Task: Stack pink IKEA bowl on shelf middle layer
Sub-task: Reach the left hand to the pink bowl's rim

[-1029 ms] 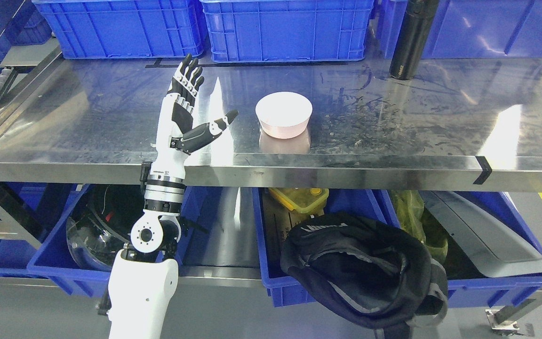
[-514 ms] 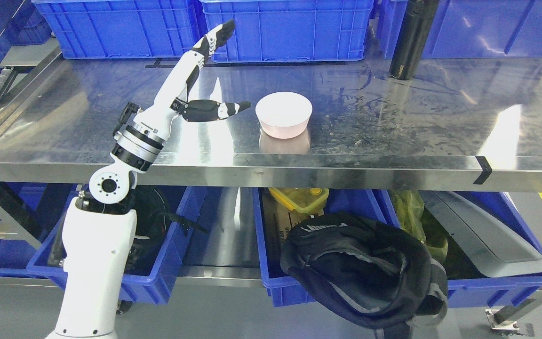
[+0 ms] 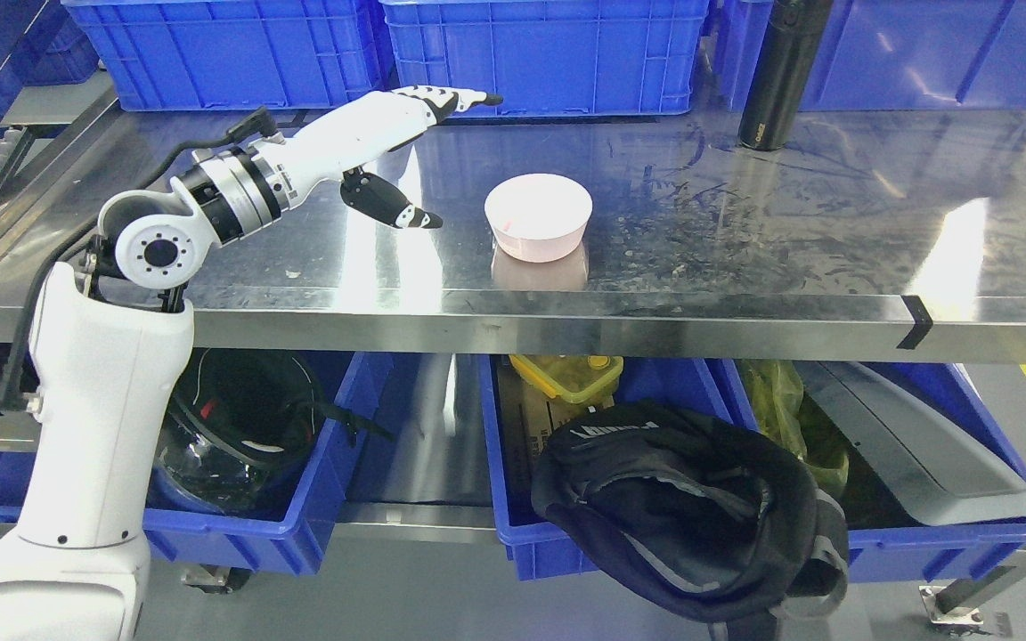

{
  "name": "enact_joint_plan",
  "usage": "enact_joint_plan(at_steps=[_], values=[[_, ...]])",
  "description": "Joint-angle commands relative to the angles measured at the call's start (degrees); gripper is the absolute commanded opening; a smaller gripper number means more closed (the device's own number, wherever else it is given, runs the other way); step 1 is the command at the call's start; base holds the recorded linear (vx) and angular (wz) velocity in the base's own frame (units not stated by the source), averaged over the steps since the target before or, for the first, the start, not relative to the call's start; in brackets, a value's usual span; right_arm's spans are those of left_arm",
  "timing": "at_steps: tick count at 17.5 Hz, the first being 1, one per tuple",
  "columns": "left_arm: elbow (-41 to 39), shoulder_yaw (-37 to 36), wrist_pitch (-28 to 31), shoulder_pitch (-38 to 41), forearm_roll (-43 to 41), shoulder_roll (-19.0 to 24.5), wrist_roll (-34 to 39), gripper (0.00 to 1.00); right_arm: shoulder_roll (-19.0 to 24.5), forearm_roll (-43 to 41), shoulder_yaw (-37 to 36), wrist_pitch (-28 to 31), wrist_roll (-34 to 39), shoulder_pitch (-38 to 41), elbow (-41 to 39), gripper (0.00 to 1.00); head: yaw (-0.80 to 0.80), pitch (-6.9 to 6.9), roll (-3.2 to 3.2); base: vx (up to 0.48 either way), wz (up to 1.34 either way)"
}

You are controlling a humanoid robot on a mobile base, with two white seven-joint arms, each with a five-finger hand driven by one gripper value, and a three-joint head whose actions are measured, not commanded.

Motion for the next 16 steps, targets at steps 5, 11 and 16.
enact_joint_plan(at_steps=[5, 11, 16], values=[[0.6, -18.5, 10.5, -8.6, -20.0, -5.8, -7.7, 0.89, -1.0, 0.0, 0.0, 0.0, 0.0, 1.3, -1.0, 1.0, 0.0, 0.0, 0.0, 0.0, 0.0], [3.1, -18.8, 10.7, -7.4, -22.0, -12.1, -7.8, 0.97, -1.0, 0.0, 0.0, 0.0, 0.0, 1.3, -1.0, 1.0, 0.0, 0.0, 0.0, 0.0, 0.0], [3.0, -18.8, 15.0, -8.5, -23.2, -12.9, -8.5, 0.91, -1.0, 0.0, 0.0, 0.0, 0.0, 1.3, -1.0, 1.0, 0.0, 0.0, 0.0, 0.0, 0.0]])
